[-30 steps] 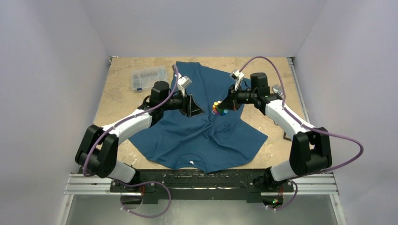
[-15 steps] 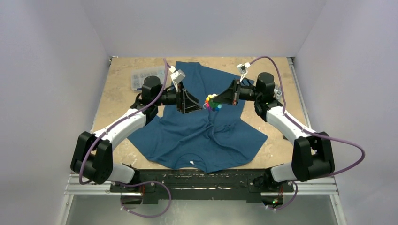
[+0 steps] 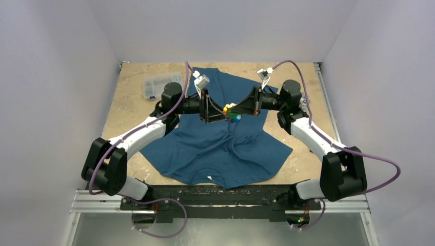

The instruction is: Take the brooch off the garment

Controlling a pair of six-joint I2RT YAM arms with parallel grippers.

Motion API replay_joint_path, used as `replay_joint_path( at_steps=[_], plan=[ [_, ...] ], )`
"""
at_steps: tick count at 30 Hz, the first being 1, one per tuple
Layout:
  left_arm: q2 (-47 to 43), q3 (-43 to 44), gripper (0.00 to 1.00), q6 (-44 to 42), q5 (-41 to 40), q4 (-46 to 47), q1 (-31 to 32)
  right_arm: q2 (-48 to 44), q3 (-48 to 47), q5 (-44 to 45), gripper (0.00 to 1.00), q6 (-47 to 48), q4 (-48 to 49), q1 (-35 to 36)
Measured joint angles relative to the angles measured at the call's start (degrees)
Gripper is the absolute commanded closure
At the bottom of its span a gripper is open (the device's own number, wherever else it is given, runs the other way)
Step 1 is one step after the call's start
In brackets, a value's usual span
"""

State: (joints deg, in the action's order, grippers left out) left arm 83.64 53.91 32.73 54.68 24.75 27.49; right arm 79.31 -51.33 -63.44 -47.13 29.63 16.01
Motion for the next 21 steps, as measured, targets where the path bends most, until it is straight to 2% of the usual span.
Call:
replay_joint_path(
  at_steps=[4,8,9,11,16,17,19,21],
  plan=[
    [0.17,0.04,0.73,1.40,0.92,1.14,0.46,-0.31,0.00,-0.55,1.00,0.22,-0.02,0.13],
    [0.22,0.33,0.86,2.80,1.86,2.03,0.98,-0.50,0.00,-0.59,1.00,1.22,-0.61,0.17],
    [0.24,0.33,0.90,2.99,2.05,2.21,1.05,-0.68,0.00,-0.59,0.96,1.73,-1.14,0.17],
    [0.33,0.33,0.99,3.67,2.38,2.32,1.11,-1.18,0.00,-0.59,0.95,3.13,-2.36,0.15],
    [0.87,0.33,1.00,4.79,3.32,2.36,1.16,-2.38,-0.17,-0.61,0.92,7.45,-6.05,0.17],
    [0.94,0.33,1.00,5.11,3.48,2.36,1.18,-2.51,-0.20,-0.63,0.88,8.15,-6.67,0.17],
    [1.11,0.33,1.00,5.70,3.69,2.40,1.20,-2.78,-0.52,-0.63,0.72,9.44,-8.17,0.22],
    [1.16,0.33,1.00,6.23,3.67,2.47,1.20,-2.89,-0.90,-0.74,0.65,10.51,-9.62,0.22]
  ],
)
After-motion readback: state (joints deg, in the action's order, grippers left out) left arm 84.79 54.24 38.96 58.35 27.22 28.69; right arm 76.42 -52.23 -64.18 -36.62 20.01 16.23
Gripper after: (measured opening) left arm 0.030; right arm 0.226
